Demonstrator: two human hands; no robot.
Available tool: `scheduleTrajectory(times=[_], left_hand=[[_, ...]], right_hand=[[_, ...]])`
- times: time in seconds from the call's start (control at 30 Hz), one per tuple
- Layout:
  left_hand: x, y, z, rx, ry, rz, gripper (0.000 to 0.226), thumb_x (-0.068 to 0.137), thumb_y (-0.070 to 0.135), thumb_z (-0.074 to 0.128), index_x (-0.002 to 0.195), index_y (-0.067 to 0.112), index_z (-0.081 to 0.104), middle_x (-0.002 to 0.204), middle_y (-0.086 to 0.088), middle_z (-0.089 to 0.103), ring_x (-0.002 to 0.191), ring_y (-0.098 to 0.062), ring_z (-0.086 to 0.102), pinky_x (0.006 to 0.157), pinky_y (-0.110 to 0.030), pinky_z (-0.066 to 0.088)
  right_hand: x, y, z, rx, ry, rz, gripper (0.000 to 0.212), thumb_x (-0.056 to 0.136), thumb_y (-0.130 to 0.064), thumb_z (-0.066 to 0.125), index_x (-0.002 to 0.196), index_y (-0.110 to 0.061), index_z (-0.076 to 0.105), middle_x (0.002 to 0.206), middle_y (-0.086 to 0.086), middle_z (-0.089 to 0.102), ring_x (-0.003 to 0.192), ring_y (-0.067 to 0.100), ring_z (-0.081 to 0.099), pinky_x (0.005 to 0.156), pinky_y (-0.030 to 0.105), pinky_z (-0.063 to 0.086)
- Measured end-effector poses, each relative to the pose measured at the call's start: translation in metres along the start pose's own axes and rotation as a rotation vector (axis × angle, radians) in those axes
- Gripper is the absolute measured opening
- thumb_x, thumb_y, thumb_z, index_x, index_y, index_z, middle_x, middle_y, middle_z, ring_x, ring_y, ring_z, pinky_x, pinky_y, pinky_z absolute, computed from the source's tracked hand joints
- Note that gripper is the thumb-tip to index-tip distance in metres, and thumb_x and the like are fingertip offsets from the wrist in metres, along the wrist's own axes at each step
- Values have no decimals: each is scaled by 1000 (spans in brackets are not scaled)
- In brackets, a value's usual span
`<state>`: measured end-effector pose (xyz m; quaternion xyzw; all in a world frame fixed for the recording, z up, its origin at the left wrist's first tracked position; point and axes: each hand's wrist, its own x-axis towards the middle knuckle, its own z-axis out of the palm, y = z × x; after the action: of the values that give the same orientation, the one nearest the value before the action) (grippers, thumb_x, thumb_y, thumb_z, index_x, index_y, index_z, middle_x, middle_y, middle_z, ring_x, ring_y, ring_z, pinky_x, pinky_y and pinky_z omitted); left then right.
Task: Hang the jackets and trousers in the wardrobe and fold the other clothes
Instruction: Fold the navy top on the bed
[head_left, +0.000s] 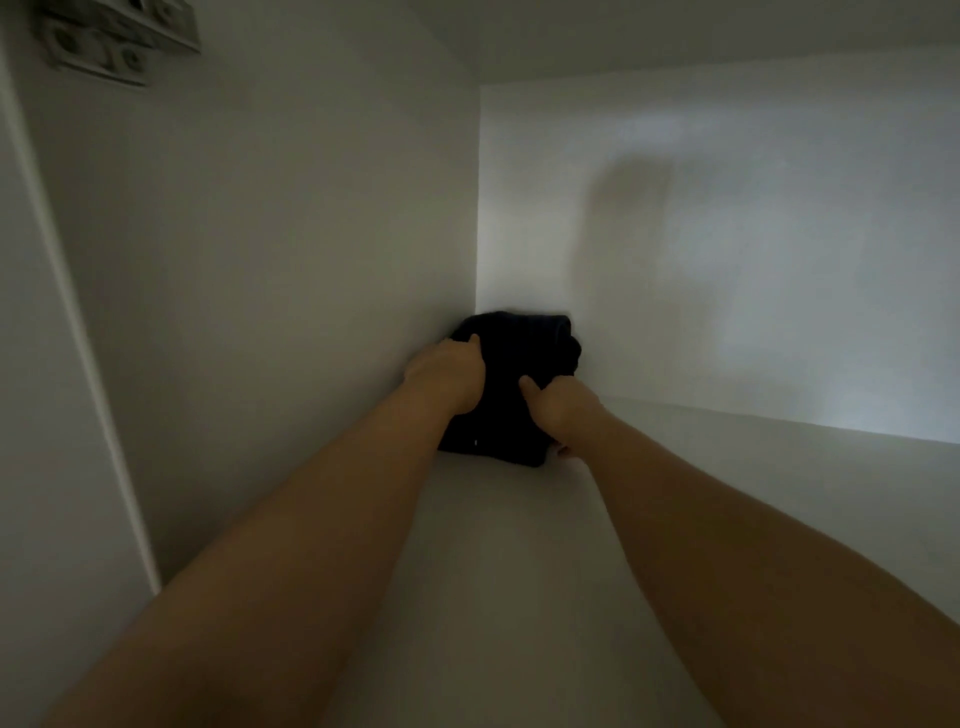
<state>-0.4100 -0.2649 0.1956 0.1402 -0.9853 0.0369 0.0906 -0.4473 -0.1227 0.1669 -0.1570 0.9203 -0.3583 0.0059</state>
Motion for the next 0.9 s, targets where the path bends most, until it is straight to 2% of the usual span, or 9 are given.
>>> scheduleTrajectory(times=[0.1,0.2,0.33,0.4,0.47,0.53,0.67,0.77,0.9], left_hand=[[-16,8,-35,-119,61,-33,46,100,11,52,145,2,46,147,-21,49,132,-34,51,111,-43,42],[-38,30,-71,-259,242,-19,31,98,9,51,128,3,59,134,-19,57,120,-34,58,102,-41,49],[-69,80,-112,-391,417,114,28,96,8,52,122,7,63,123,-11,63,106,-27,62,83,-31,50],[-86,108,-132,-440,483,192,25,94,5,50,112,8,67,108,-6,65,95,-25,64,75,-29,50],[-101,136,-149,-451,549,270,16,94,6,50,84,10,62,83,-1,60,77,-23,62,62,-29,47],[-117,165,-164,-466,601,350,31,97,10,50,67,14,48,68,0,52,63,-19,55,51,-27,35],[-163,225,-188,-508,705,531,32,101,27,50,70,18,50,68,2,54,57,-12,49,47,-25,28],[-205,272,-200,-589,740,718,25,101,32,51,80,21,57,70,4,54,58,-10,48,48,-22,26],[-269,334,-212,-686,758,1017,29,101,39,48,80,21,58,70,1,55,59,-14,48,47,-25,26]], right_hand=[[-14,-8,-21,-10,27,-45,74,108,-53,20,138,6,52,136,28,56,125,40,55,107,42,43],[-24,-7,-50,73,243,-77,71,107,-55,22,133,2,56,133,23,60,120,37,57,102,36,43],[-47,-1,-99,199,452,-153,60,110,-42,23,112,1,66,118,17,67,102,28,62,87,25,41],[-66,5,-129,280,560,-164,53,109,-37,28,102,-3,67,109,14,70,97,26,64,91,32,48],[-89,14,-163,346,668,-140,46,105,-33,33,93,-3,65,98,14,70,94,32,66,93,47,52],[-119,25,-198,388,755,-111,42,100,-29,37,90,2,63,90,16,69,89,37,66,88,52,54],[-195,56,-254,436,937,-80,37,95,-26,42,88,5,60,82,16,70,71,28,65,69,44,54],[-266,86,-281,384,1131,-67,37,94,-28,43,68,-8,62,67,6,67,59,13,60,61,36,50],[-362,117,-305,319,1393,-15,35,90,-24,46,60,-8,56,63,11,65,61,22,58,65,49,50]])
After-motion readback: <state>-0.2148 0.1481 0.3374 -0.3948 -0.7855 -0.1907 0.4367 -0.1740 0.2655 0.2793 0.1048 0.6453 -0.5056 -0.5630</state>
